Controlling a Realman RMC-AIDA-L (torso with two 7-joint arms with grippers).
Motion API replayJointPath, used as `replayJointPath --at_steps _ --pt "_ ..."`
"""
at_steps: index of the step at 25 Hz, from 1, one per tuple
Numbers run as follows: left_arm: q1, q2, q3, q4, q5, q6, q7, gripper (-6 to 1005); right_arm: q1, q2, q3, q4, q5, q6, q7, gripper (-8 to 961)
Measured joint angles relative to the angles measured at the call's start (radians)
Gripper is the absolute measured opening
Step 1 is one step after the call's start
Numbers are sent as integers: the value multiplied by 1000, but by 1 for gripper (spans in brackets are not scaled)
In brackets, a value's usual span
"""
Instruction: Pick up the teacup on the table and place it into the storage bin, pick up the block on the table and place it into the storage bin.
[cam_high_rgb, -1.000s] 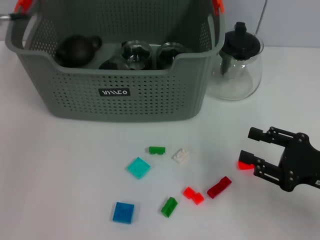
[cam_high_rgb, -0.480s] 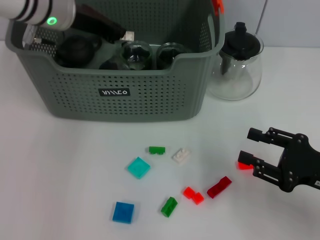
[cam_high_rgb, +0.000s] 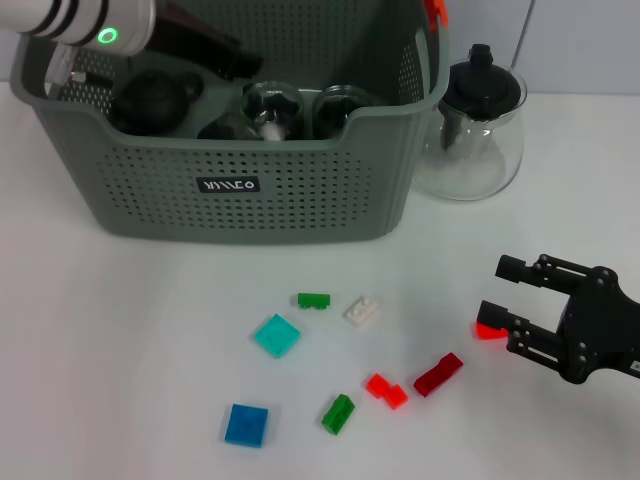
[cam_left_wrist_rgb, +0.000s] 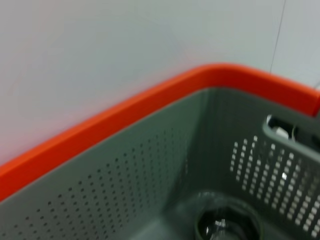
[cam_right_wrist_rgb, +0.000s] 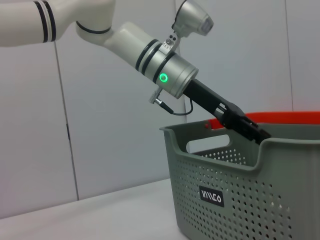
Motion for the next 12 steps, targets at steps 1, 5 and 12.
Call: replayJointPath --at_steps 1,5,12 --pt "9 -1 -4 18 -15 7 -5 219 0 0 0 0 0 0 0 594" --pt "116 -29 -94 136 -246 84 74 364 -1 0 1 0 0 -1 0 593" --pt "330 -36 -342 56 -900 565 436 565 -4 0 4 0 1 -2 0 593"
